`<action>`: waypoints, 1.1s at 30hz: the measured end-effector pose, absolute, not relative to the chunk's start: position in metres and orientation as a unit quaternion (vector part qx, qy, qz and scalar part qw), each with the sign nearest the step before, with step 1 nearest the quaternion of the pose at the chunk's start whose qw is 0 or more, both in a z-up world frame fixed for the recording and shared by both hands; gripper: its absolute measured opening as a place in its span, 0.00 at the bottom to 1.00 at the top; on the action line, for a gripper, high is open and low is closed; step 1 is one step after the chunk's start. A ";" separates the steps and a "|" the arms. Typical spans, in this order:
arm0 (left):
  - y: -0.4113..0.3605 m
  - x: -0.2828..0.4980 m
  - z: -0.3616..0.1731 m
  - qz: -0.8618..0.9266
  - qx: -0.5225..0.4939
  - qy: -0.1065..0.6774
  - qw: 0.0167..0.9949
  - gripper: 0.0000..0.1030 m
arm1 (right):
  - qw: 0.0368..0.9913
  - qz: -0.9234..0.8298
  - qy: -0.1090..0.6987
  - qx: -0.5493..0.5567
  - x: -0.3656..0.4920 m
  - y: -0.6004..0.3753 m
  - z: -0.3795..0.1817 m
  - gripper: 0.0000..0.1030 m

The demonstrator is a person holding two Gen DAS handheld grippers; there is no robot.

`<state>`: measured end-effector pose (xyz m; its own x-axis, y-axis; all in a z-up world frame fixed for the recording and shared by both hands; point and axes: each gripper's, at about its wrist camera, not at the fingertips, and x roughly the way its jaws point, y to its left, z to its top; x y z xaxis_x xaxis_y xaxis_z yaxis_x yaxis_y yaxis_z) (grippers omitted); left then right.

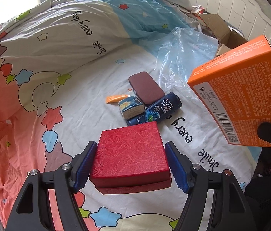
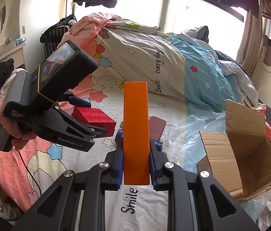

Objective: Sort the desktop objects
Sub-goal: 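Carry the orange box and red box with both tools over the cardboard box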

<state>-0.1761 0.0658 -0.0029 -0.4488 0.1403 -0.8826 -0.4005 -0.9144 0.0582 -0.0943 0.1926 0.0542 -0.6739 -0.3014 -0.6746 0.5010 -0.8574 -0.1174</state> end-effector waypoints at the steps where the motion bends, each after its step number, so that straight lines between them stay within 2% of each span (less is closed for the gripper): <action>1: 0.069 -0.176 0.000 0.841 -0.498 0.130 0.163 0.72 | 0.219 -0.904 0.146 0.336 -0.095 0.196 0.057 0.20; 16: 0.135 -0.179 0.046 0.844 -0.468 0.159 0.209 0.72 | 0.164 -0.928 0.122 0.311 -0.098 0.258 0.094 0.20; 33: 0.231 -0.193 0.082 0.841 -0.432 0.180 0.273 0.72 | 0.095 -0.945 0.086 0.301 -0.104 0.343 0.110 0.20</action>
<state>-0.1934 0.2305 0.0823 -0.4785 0.3028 -0.8242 -0.6141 -0.7864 0.0676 -0.1042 0.3430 0.1098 -0.8000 -0.1282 -0.5861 0.2325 -0.9668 -0.1059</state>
